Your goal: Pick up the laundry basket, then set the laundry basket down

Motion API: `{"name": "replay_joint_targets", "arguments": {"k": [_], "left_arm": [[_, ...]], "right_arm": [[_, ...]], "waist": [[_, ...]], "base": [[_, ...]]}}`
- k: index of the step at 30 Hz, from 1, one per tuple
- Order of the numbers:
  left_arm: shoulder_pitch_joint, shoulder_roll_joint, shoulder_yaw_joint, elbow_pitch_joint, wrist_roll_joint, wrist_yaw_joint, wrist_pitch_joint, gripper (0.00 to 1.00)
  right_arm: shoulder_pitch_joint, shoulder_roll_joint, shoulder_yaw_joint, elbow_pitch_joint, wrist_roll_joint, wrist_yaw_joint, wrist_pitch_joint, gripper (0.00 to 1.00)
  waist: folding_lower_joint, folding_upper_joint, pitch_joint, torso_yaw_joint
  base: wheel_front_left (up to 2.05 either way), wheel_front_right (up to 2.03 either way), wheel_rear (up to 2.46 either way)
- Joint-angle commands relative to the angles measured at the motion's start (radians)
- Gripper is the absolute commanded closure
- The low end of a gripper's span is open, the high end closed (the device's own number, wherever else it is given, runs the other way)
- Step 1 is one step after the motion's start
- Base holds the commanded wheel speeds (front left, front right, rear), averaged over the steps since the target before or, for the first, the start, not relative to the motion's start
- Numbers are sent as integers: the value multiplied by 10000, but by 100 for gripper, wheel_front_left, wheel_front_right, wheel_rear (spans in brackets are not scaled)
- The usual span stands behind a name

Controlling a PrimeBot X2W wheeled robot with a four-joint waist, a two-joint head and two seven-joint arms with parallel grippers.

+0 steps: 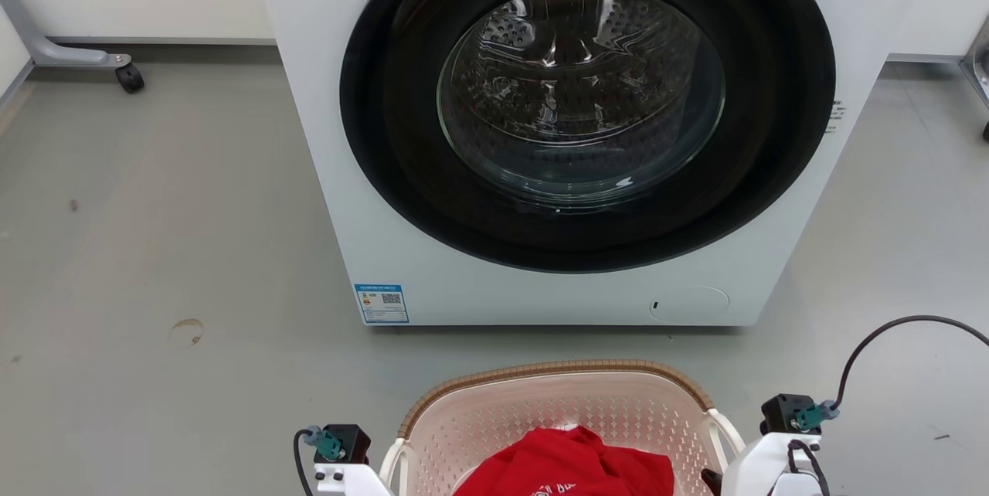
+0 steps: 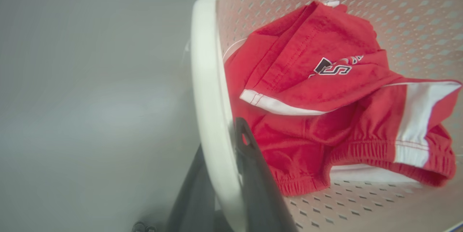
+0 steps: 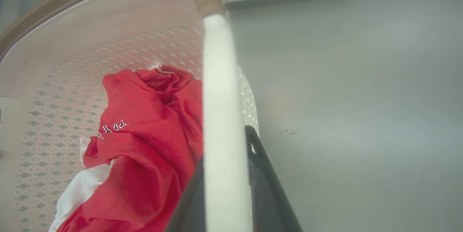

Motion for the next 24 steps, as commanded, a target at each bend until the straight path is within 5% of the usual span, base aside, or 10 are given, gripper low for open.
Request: {"name": "replay_joint_targets", "arguments": {"k": [1,24], "left_arm": [[-325,1656,227,531,9,244,37,100],[-414,1633,127,532,-21,304,-66,100]], "right_arm": [[-450,-1282,84,460,138,-42,-304,100],[-536,-1282,793,598,887,-42,-519,100]], "waist": [[1,-1,5,-3],[1,-1,-12,121]], "base": [[0,0,0],[0,0,0]]}}
